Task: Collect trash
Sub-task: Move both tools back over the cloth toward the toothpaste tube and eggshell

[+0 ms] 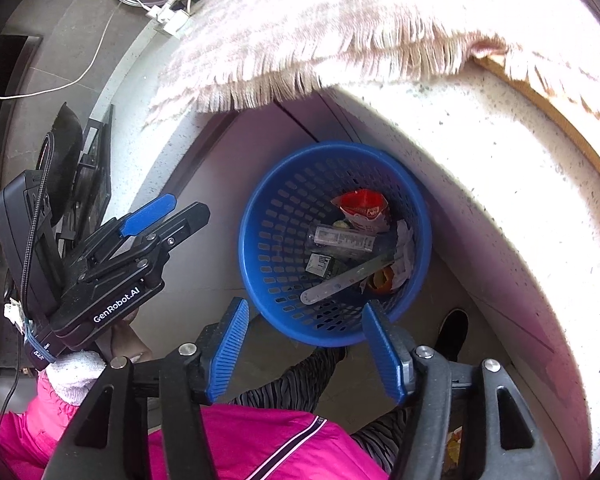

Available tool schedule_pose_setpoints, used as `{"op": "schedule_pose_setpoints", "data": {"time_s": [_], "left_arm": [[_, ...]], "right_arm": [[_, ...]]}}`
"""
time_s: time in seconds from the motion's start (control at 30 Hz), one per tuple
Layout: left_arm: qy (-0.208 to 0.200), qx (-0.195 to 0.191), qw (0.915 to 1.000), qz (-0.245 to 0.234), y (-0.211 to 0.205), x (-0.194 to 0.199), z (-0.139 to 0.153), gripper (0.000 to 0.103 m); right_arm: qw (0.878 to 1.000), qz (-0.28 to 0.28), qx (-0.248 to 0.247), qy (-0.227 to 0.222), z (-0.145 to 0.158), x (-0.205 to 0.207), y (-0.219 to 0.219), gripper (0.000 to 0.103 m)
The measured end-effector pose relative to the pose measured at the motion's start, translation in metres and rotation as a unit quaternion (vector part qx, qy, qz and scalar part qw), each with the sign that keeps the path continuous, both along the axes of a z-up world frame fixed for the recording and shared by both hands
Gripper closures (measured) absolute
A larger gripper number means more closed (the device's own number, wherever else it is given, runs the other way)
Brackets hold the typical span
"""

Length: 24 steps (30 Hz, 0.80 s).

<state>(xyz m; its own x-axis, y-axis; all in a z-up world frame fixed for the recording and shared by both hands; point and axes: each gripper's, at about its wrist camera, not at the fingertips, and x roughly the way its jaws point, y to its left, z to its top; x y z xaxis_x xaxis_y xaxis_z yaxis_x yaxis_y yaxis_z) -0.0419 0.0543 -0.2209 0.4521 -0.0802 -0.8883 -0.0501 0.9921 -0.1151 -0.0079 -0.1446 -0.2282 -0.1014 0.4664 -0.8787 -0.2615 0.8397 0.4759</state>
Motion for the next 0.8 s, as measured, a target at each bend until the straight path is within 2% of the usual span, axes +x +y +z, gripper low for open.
{"op": "schedule_pose_setpoints", "data": {"time_s": [0.07,0.13,0.4,0.47,0.5,0.57,0.8], "left_arm": [[-0.008,0.000,1.0000,0.000,0.003,0.002,0.009,0.042],[-0.015,-0.005,0.9999,0.000,0.006,0.004,0.020,0.042],[-0.050,0.001,0.9987,-0.014,0.000,0.016,0.051,0.042],[-0.060,0.007,0.9980,-0.016,-0.005,0.021,0.060,0.042],[-0.065,0.006,0.9978,-0.015,-0.006,0.024,0.064,0.040],[-0.075,-0.001,0.9972,-0.010,-0.008,0.029,0.072,0.033],[-0.086,-0.005,0.9963,-0.002,-0.023,0.063,0.087,0.033]], "right_arm": [[1.000,-0.001,0.001,-0.010,0.008,0.001,0.002,0.039],[1.000,-0.001,0.004,-0.023,0.017,0.001,0.003,0.034],[0.996,0.004,0.021,-0.083,0.059,0.004,0.004,0.034],[0.994,-0.001,0.042,-0.100,0.072,0.008,-0.001,0.028],[0.993,-0.004,0.051,-0.108,0.079,0.011,-0.005,0.023],[0.990,-0.007,0.060,-0.128,0.093,0.019,-0.011,0.021],[0.979,-0.042,0.057,-0.192,0.128,0.065,-0.050,0.016]]}}
